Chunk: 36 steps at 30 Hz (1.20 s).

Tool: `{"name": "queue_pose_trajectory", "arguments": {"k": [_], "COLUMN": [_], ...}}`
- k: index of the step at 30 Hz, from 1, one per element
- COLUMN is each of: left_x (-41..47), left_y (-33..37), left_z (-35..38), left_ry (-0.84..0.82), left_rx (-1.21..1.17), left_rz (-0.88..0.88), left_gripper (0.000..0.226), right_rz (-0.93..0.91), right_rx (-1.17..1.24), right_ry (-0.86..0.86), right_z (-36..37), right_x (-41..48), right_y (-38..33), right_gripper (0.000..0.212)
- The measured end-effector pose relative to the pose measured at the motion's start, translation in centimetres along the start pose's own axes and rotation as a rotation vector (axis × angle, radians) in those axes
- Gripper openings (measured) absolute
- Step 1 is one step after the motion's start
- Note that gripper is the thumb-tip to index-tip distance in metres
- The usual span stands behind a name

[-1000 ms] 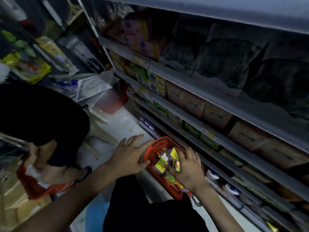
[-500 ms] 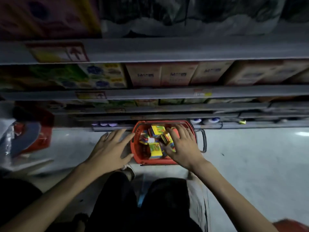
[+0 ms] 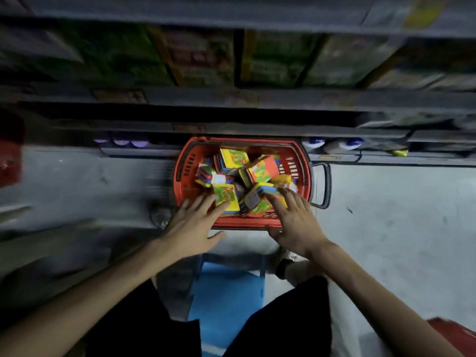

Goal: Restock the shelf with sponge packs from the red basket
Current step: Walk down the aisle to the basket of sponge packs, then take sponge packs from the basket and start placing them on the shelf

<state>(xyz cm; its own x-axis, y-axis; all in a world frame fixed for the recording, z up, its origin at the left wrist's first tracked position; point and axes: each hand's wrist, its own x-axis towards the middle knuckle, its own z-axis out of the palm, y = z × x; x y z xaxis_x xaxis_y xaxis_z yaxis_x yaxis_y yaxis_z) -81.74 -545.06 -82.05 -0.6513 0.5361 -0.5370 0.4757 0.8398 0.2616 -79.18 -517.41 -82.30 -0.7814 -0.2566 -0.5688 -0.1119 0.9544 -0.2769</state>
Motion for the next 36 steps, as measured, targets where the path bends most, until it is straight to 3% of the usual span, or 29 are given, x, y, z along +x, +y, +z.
{"name": "queue_pose_trajectory", "arguments": {"k": [6, 11, 16, 19, 22, 25, 27, 31, 36], "left_x": [10.0, 15.7, 19.3, 19.2, 18.2, 15.4, 13.5, 10.0, 7.3], "left_y": [-1.2, -3.4, -5.5, -5.9, -4.9, -3.9, -3.6, -3.9, -4.6], "left_z": [11.5, 16.7, 18.5, 18.7, 18.2, 18.0, 18.0, 17.2, 15.4], "left_ry": [0.127, 0.290, 0.353, 0.359, 0.439, 0.581, 0.587, 0.589, 0.536], "left_rx": [0.007, 0.069, 0.166, 0.202, -0.019, -0.549, -0.815, -1.140, -1.262], "left_rz": [0.070, 0.205, 0.309, 0.291, 0.250, 0.218, 0.212, 0.142, 0.106], "left_gripper": [0.088, 0.099, 0.101, 0.101, 0.090, 0.075, 0.069, 0.081, 0.105], "right_rz": [0.013, -0.098, -0.218, -0.207, -0.190, -0.131, -0.101, -0.084, -0.071], "right_rx": [0.072, 0.019, -0.049, 0.093, 0.234, 0.535, 0.675, 0.864, 0.931], "right_ry": [-0.122, -0.189, -0.008, 0.004, 0.143, 0.301, 0.350, 0.353, 0.251], "right_z": [8.1, 10.9, 12.5, 12.5, 11.7, 10.8, 10.4, 8.8, 6.2], "right_x": [8.4, 14.0, 16.0, 15.3, 13.3, 10.2, 8.6, 6.1, 5.1], "right_y": [4.6, 8.4, 9.3, 9.7, 9.5, 8.5, 7.3, 4.3, 1.6], "right_gripper": [0.126, 0.122, 0.102, 0.101, 0.099, 0.087, 0.084, 0.074, 0.065]}}
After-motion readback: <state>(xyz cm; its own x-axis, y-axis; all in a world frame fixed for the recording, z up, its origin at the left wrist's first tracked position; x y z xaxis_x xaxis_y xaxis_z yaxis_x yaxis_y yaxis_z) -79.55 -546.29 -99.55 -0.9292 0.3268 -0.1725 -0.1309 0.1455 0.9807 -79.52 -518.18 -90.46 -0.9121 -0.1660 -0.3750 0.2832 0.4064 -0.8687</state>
